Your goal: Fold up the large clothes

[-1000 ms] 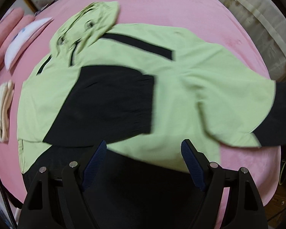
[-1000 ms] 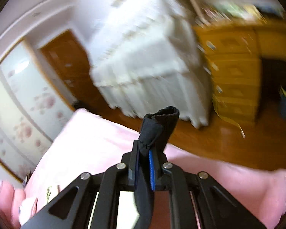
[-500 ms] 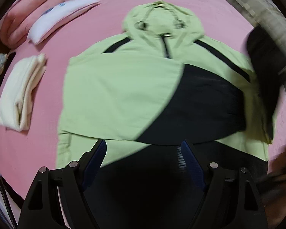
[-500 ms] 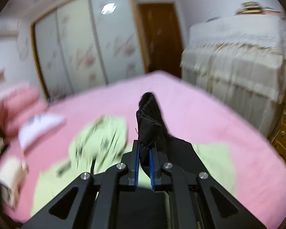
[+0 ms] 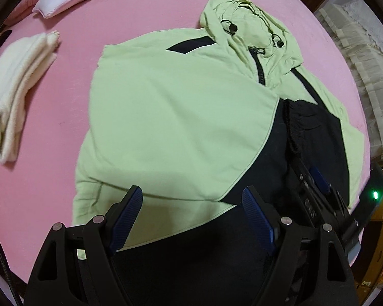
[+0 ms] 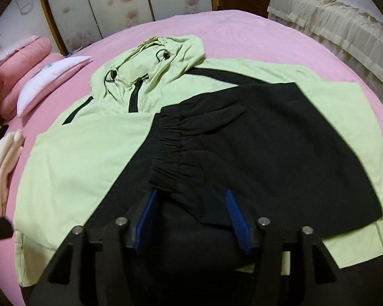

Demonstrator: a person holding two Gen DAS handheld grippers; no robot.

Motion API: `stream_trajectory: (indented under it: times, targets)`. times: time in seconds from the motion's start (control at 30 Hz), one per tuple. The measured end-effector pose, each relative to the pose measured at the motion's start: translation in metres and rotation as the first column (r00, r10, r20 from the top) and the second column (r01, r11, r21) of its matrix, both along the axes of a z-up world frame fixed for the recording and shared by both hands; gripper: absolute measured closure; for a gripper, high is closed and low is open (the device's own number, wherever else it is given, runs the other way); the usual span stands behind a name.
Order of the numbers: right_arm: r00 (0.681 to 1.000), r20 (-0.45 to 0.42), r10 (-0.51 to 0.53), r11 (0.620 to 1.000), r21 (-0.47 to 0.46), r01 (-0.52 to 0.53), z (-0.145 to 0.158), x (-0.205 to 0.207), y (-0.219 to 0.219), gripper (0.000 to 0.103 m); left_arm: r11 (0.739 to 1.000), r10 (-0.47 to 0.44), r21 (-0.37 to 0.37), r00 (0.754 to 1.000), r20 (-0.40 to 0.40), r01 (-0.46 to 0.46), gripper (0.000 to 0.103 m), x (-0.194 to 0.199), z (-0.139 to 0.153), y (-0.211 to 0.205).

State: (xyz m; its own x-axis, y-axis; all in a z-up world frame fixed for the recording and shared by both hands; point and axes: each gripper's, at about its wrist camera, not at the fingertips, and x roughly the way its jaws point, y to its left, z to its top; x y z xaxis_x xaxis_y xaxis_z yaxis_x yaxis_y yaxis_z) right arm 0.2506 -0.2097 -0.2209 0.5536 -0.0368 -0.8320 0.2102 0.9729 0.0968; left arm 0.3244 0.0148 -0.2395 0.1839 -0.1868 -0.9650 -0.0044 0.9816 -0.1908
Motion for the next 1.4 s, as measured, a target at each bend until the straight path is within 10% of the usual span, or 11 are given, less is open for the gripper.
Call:
stream_trajectory:
  times: [0.37,0.7,0.93,1.07,1.4]
  targets:
    - [0.981,-0.027,-0.193,0.981,0.009,0.193,0.011,-0.071,-0.073,0.047,0.934,-0.026,-0.358,0.998,-0.064,0.001,0.024,0.024,-0.028,-0.08]
    - [0.957,-0.074,-0.282,0.959,0.012,0.283,0.004,-0.121,-0.161,0.047,0.949,0.09,-0.293,0.991,-0.097,-0.115,0.027,0.029,-0.064,-0.151]
    - [0.995,-0.026,-0.1,0.98,-0.177,0.094,0.017,-0.115,-0.169,0.043,0.964,0.119,-0.229,0.989,-0.086,-0.136,0.069,0.032,-0.083,-0.192]
    - [0.995,-0.079,-0.052,0.994,-0.103,0.044,0.002,-0.106,-0.184,0.037,0.973,0.161,-0.152,0.984,-0.075,-0.171,0.094,0.035,-0.084,-0.208]
    - [1.0,-0.023,-0.015,0.996,-0.088,0.013,-0.015,-0.062,-0.194,0.031,0.914,0.234,-0.377,0.955,0.181,-0.153,0.098,0.058,0.024,-0.228]
